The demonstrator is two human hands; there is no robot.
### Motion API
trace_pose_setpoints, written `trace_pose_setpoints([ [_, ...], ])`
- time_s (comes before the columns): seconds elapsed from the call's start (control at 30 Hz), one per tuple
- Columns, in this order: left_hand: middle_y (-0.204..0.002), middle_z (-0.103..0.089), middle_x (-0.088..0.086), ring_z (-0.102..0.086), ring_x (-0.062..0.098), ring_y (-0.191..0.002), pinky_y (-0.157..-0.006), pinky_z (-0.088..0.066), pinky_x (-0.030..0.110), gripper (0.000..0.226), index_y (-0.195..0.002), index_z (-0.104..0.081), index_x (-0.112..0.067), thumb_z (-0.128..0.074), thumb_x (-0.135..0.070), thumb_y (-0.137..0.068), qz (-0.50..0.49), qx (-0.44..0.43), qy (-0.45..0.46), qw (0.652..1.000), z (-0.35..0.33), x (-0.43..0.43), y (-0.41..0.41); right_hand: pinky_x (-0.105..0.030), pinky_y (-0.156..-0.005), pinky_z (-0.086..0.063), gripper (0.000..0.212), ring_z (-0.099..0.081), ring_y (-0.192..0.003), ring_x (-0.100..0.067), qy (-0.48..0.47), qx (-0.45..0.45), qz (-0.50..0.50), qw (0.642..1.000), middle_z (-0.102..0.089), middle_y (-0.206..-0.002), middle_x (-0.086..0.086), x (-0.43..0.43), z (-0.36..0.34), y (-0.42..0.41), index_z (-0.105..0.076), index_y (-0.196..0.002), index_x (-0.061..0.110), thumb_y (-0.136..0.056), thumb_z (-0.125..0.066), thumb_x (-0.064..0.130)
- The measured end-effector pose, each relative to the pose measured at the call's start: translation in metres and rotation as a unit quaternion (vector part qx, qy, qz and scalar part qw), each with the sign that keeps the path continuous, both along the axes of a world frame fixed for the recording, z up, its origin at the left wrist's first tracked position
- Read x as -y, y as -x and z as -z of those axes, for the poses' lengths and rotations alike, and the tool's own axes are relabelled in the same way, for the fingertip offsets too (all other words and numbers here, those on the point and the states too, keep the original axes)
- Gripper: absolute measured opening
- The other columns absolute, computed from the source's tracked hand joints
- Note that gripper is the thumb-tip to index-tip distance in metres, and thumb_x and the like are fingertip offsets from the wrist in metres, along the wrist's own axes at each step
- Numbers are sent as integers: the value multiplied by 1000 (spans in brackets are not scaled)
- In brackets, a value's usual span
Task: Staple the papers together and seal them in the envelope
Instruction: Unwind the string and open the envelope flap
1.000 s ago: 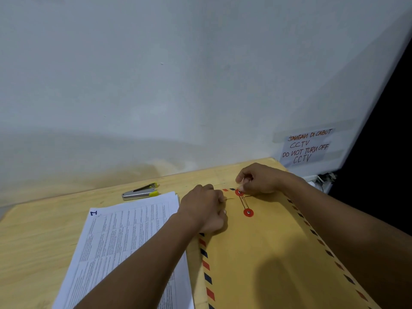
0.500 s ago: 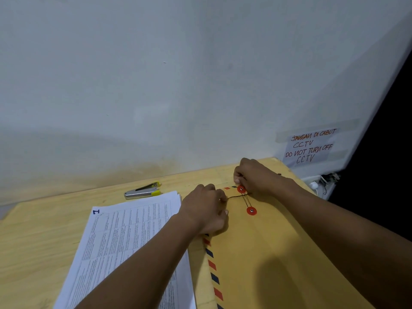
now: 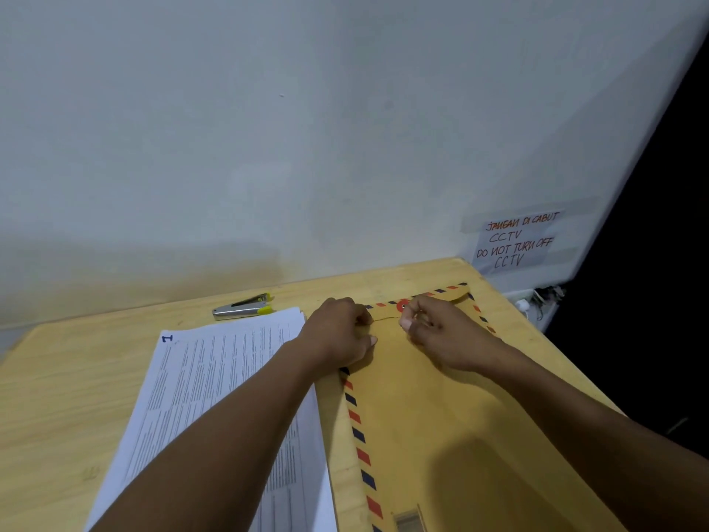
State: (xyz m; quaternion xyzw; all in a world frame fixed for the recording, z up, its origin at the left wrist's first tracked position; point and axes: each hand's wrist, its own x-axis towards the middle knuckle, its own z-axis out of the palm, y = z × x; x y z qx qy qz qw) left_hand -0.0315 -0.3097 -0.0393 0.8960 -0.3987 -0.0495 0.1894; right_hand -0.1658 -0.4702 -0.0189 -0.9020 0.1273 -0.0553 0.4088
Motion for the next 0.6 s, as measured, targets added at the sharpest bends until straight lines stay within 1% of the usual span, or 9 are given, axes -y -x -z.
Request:
trace_pose_setpoints([
  [0.07, -121, -64, -2, -52, 21, -120, -91, -44, 29, 41, -125, -68, -22, -72, -39, -88, 2, -5, -2, 1000, 0, -1, 2, -28, -68, -40, 22, -54, -87, -13, 126, -42, 53, 990, -55, -96, 7, 2, 3, 8, -55, -111, 25, -96, -60, 40],
  [0.1, -122, -64, -1, -52, 21, -120, -92, -44, 30, 41, -126, -67, -21, -71, -39, -89, 3, -5, -3, 1000, -1, -2, 3, -30, -71, -43, 27, -56, -95, -18, 218, -83, 63, 970, -56, -104, 5, 5, 2, 9, -55, -115, 22, -95, -61, 40],
  [0.13, -123, -64, -1, -52, 22, -121, -93, -45, 30, 43, -128, -66, -21, -71, -39, -89, 5, -1, -6, 1000, -2, -2, 5, -32, -73, -44, 26, -57, -96, -22, 301, -110, 68, 945, -59, -108, 1, 9, 0, 7, -57, -114, 18, -96, -61, 36],
  [0.23, -133, -59, 3, -50, 26, -126, -101, -47, 37, 56, -144, -51, -24, -65, -40, -92, 25, 12, -33, 999, -5, -2, 9, -33, -65, -38, 4, -53, -80, -27, 432, -99, 89, 892, -63, -98, -7, 18, -15, -8, -55, -96, 10, -93, -56, 11],
  [0.3, -138, -51, 4, -43, 29, -129, -104, -44, 42, 61, -152, -37, -32, -58, -42, -95, 43, 17, -70, 996, -7, -1, 11, -33, -63, -34, 10, -58, -84, -29, 483, -79, 88, 868, -62, -95, -7, 23, -29, -22, -55, -101, 12, -92, -54, 8],
  [0.4, -135, -43, 8, -38, 32, -127, -102, -43, 44, 54, -152, -35, -40, -46, -46, -99, 55, 70, -126, 988, -5, 4, 13, -33, -67, -37, 14, -62, -95, -29, 518, -93, 55, 848, -61, -99, -8, 35, -43, -45, -62, -107, 13, -93, -58, 12],
  [0.47, -133, -42, 8, -38, 32, -126, -100, -41, 44, 51, -150, -37, -42, -43, -49, -100, 54, 90, -139, 985, -3, 7, 13, -34, -69, -43, 12, -63, -92, -27, 510, -100, 37, 854, -64, -102, -7, 44, -42, -63, -65, -105, 14, -93, -63, 17],
  [0.53, -131, -41, 7, -37, 30, -125, -101, -40, 44, 52, -150, -37, -45, -43, -53, -99, 53, 86, -134, 986, -2, 10, 8, -34, -70, -49, 10, -63, -88, -24, 453, -79, 25, 888, -67, -99, -5, 50, -39, -79, -67, -97, 15, -94, -64, 24],
  [0.6, -128, -41, 6, -37, 30, -123, -102, -39, 44, 53, -151, -36, -48, -44, -55, -98, 51, 81, -125, 988, 0, 11, 3, -31, -69, -46, 13, -59, -86, -20, 337, -49, 0, 940, -64, -95, 1, 51, -34, -91, -68, -93, 16, -96, -63, 28],
])
